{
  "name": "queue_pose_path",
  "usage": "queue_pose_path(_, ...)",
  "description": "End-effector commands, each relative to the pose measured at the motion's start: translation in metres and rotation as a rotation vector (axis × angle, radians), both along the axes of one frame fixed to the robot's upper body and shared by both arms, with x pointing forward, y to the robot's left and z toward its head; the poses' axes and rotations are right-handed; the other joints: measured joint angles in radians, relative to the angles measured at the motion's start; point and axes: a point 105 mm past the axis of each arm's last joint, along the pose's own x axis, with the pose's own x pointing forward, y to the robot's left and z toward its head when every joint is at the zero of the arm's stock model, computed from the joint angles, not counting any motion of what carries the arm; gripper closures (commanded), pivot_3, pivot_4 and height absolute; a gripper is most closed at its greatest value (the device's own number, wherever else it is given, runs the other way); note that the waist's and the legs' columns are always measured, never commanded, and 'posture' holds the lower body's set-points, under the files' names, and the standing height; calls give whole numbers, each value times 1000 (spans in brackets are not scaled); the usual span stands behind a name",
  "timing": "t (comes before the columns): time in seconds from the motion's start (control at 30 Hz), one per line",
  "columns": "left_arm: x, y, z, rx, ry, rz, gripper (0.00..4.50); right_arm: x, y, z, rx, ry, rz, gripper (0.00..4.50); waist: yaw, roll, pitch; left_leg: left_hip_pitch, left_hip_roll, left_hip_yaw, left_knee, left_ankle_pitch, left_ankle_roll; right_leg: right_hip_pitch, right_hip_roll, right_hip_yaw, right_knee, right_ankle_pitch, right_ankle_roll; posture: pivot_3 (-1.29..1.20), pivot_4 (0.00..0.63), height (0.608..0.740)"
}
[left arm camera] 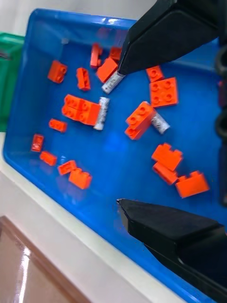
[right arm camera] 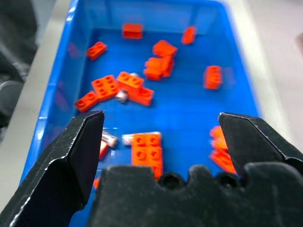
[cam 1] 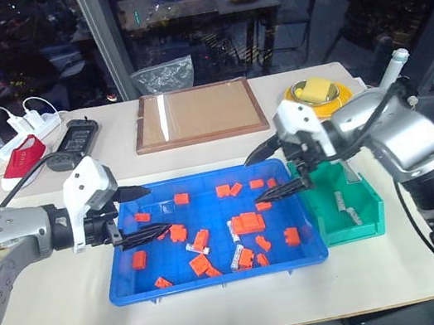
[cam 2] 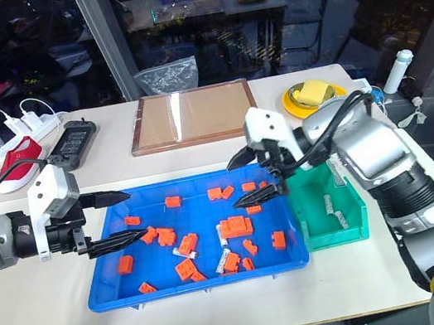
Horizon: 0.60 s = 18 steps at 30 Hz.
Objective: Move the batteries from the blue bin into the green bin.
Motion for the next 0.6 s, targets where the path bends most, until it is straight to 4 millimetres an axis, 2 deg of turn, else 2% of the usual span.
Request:
queue_pose_path(0.03, -14, 6, -2, 59, 46, -8, 0, 4, -2, -25, -98, 35, -3, 42, -1, 0, 0, 0, 0, 0, 0, 0, 0, 0, 0, 0, 0, 0, 0, 0, 150, 740)
queue_pose_path(0.23, -14, 5, 2, 49, 25, -9, 0, 21, 4, -48, -134, 24, -58, 42, -1, 0, 0, 1, 0, 0, 0, 0, 0, 0, 0, 0, 1, 0, 0, 0, 150, 740)
queue_pose_path(0.5, -20, 8, -5, 70, 43, 2, 0, 30, 3, -76, -208, 12, -91, 42, -3, 0, 0, 1, 0, 0, 0, 0, 0, -1, 0, 0, 2, 0, 0, 0, 150, 740)
queue_pose_path(0.6, -22, 8, -7, 82, 42, 3, 0, 28, 8, -80, -193, 23, -91, 636, -3, 0, 0, 1, 0, 0, 0, 0, 0, -1, 0, 0, 2, 0, 0, 0, 150, 740)
